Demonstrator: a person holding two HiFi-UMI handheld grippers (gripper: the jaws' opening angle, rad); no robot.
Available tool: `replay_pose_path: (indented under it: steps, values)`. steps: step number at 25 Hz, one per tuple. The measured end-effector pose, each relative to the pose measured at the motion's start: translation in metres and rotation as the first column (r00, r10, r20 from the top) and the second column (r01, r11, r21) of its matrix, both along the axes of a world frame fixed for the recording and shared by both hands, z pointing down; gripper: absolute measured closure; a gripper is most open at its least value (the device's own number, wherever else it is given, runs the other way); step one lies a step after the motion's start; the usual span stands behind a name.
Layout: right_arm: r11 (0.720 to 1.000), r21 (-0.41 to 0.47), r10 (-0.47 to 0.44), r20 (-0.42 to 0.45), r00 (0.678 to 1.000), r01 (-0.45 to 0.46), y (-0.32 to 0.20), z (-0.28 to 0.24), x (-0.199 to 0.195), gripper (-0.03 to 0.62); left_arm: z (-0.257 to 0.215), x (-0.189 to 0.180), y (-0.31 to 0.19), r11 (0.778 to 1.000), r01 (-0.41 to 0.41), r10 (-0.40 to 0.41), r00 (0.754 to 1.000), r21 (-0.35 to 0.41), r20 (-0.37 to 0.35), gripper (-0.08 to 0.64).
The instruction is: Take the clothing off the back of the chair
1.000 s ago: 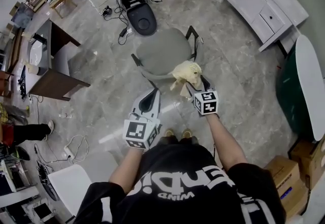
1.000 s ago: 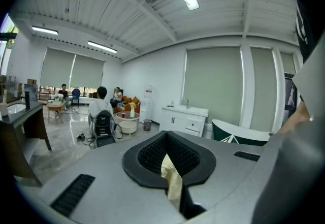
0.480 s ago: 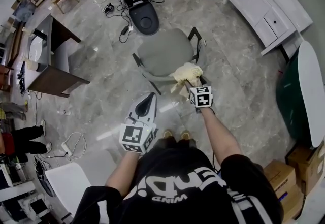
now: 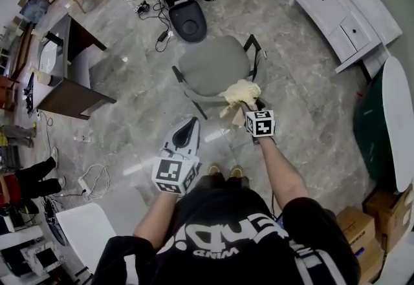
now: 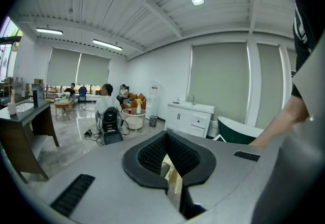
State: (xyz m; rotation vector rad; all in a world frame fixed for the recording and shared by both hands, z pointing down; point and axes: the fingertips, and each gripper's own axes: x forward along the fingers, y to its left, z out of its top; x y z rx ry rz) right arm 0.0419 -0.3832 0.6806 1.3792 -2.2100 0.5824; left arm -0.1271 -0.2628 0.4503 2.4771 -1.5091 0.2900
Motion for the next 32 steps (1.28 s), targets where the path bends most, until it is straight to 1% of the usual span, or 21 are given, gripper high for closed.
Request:
replay_pose_path:
  steps: [3,5,9,13,17,21,24,26,32]
  values:
    - [1.000,-0.010,0.009,-0.005,1.000,-0.009,0.002,0.000,0.001,0.444,0.002,-0.001,0.002,1.000,0.005,-0.005,1.000,-0.003,0.001,0.546]
    - [1.000,-0.016,0.013,-0.008,1.000,-0.013,0.003,-0.001,0.001,0.463,0.005,-0.002,0.005,1.000,0.007,-0.007,1.000,-0.007,0.000,0.546]
    - [1.000,-0.004,0.017,-0.015,1.000,-0.017,0.005,-0.008,0.001,0.474,0.008,-0.004,0.008,1.000,0.014,-0.014,1.000,-0.014,-0.003,0.545]
    - [0.999,0.030,0.028,-0.007,1.000,-0.027,0.006,-0.021,0.003,0.477,0.008,-0.003,0.010,1.000,0.018,-0.018,1.000,-0.011,-0.008,0.545]
    - [0.995,0.094,0.036,0.026,0.999,-0.038,0.004,-0.050,0.005,0.479,0.007,-0.002,0.012,1.000,0.018,-0.019,1.000,-0.008,-0.015,0.546]
    - [0.984,0.174,0.036,0.066,0.997,-0.047,-0.001,-0.093,0.007,0.479,0.006,0.002,0.016,1.000,0.013,-0.013,1.000,-0.003,-0.023,0.546]
    - [0.968,0.245,0.032,0.091,0.995,-0.053,-0.007,-0.134,0.009,0.479,0.004,0.006,0.019,1.000,0.007,-0.007,1.000,0.004,-0.030,0.546]
    - [0.952,0.299,0.029,0.110,0.993,-0.061,-0.012,-0.167,0.011,0.479,0.001,0.009,0.021,1.000,0.003,-0.003,0.999,0.010,-0.036,0.545]
    - [0.883,0.460,0.023,0.152,0.988,-0.091,-0.024,-0.285,0.018,0.479,-0.005,0.015,0.029,1.000,-0.002,0.004,0.999,0.031,-0.054,0.545]
